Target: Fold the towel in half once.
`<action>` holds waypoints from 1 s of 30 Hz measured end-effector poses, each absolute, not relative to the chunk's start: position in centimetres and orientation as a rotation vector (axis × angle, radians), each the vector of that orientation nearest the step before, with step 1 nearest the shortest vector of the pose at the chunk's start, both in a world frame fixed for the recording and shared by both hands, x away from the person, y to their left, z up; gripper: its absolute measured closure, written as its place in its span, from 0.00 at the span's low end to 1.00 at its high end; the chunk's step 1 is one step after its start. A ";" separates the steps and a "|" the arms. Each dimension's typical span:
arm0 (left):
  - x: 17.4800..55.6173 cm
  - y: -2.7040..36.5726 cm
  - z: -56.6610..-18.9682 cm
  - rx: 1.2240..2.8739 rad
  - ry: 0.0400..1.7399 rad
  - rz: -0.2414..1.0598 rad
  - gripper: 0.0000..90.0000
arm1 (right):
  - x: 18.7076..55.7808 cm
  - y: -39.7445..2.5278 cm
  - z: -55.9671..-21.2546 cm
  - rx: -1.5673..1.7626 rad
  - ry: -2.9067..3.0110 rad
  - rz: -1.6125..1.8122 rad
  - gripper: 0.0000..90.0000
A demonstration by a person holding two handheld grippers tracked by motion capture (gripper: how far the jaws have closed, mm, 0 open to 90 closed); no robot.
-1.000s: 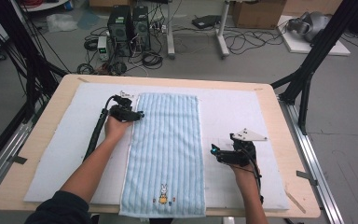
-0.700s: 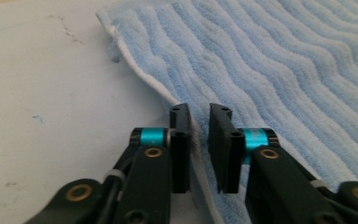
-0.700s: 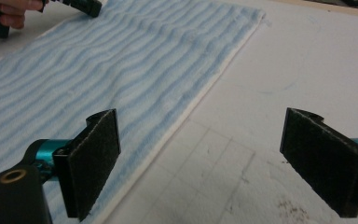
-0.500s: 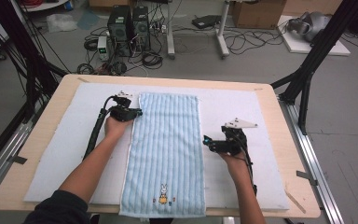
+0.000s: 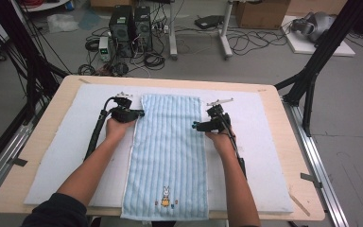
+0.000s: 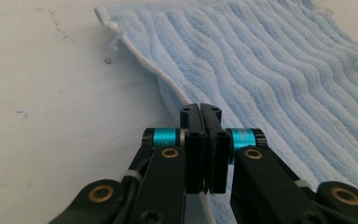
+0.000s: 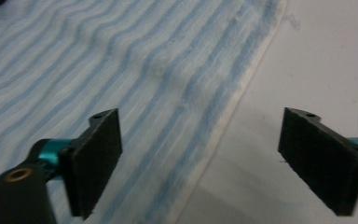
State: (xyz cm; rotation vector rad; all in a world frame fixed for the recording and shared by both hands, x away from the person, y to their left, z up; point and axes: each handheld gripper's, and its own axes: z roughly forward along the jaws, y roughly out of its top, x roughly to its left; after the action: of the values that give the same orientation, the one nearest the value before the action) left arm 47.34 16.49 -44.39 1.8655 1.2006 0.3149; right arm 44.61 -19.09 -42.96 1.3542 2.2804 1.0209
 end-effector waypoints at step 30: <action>48.7 18.7 -43.0 1.662 1.322 0.240 0.98 | 48.0 -16.4 -42.9 1.425 2.171 0.931 0.96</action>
State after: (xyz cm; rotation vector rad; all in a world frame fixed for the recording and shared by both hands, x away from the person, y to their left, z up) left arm 48.68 18.67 -42.99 1.6617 1.3224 0.2402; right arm 47.97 -16.41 -42.95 1.4247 2.1709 0.9308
